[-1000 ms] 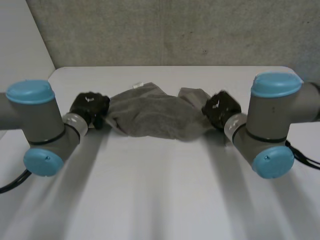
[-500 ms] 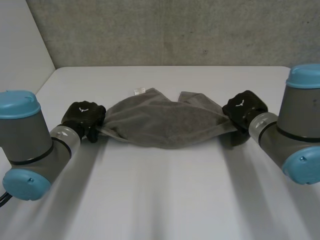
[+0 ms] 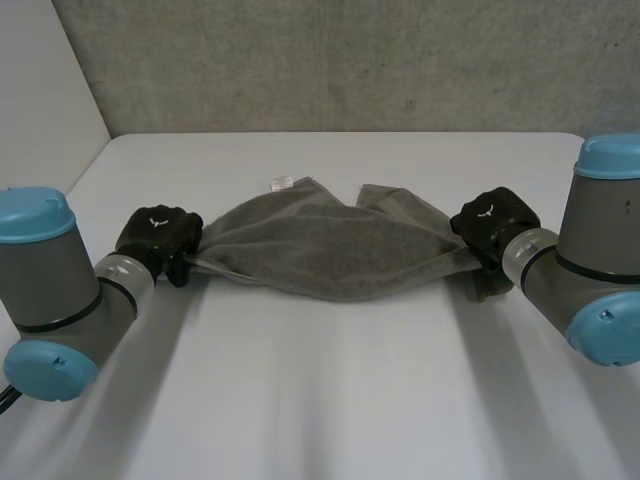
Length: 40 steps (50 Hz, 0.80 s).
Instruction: Fold the towel.
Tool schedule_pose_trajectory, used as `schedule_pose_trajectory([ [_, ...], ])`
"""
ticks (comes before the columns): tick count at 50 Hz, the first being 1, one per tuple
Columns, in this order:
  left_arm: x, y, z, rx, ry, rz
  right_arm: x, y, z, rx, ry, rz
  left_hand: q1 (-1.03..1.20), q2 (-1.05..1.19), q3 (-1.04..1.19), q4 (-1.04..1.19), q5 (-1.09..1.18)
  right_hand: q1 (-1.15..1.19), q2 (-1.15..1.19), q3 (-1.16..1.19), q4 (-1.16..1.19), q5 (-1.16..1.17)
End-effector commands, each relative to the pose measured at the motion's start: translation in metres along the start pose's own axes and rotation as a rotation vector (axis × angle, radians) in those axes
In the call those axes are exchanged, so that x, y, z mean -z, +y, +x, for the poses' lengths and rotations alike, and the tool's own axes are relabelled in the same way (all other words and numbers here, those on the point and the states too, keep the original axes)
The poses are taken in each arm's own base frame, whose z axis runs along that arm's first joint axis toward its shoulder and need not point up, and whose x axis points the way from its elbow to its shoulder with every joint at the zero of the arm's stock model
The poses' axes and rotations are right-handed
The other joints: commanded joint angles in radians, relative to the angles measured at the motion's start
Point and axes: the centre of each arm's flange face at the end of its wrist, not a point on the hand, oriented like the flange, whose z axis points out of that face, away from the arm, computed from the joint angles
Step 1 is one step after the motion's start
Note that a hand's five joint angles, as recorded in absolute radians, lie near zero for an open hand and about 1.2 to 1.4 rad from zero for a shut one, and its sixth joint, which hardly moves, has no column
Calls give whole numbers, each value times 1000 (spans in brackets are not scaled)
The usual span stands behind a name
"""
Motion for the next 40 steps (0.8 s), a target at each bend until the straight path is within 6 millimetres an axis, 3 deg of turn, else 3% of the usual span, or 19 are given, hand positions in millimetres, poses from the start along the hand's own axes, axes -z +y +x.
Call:
schedule_pose_trajectory([
  [1,0,0,-1,1,-3,0,0,0,-1,0,-4,1,-43,-121,-150,-122,-271,70,85,57,60,56],
  [22,-1,0,-2,1,-5,2,1,1,-6,12,-16,-10,-43,-121,-150,-122,-271,70,85,57,60,56],
  [23,-1,1,-2,2,-5,0,1,2,-8,13,-20,-12,-118,-196,-226,-197,-347,70,85,57,60,56],
  [24,-1,1,-1,1,-3,-1,0,4,-10,13,-27,-17,-235,-313,-343,-314,-464,-118,-103,-131,-127,-132],
  [25,-1,1,-1,1,-3,-1,0,4,-10,13,-27,-17,-236,-314,-344,-315,-465,-120,-105,-133,-129,-134],
  [27,0,2,-1,0,-3,-4,0,5,-12,12,-33,-21,-485,-562,-592,-564,-713,-830,-815,-843,-839,-844],
  [28,0,2,-1,0,-3,-4,0,5,-12,11,-33,-21,-486,-564,-593,-565,-714,-834,-819,-847,-843,-847],
  [29,0,2,-1,0,-4,-3,0,5,-12,8,-32,-22,-573,-651,-681,-652,-802,-1066,-1051,-1079,-1075,-1080],
  [33,0,0,-2,1,-9,0,-1,4,-8,-11,-21,-13,-759,-836,-866,-838,-987,-1095,-1080,-1108,-1104,-1109],
  [40,1,-8,-4,1,-12,30,0,-3,5,-123,12,13,-762,-840,-869,-841,-990,-1077,-1062,-1090,-1086,-1091],
])
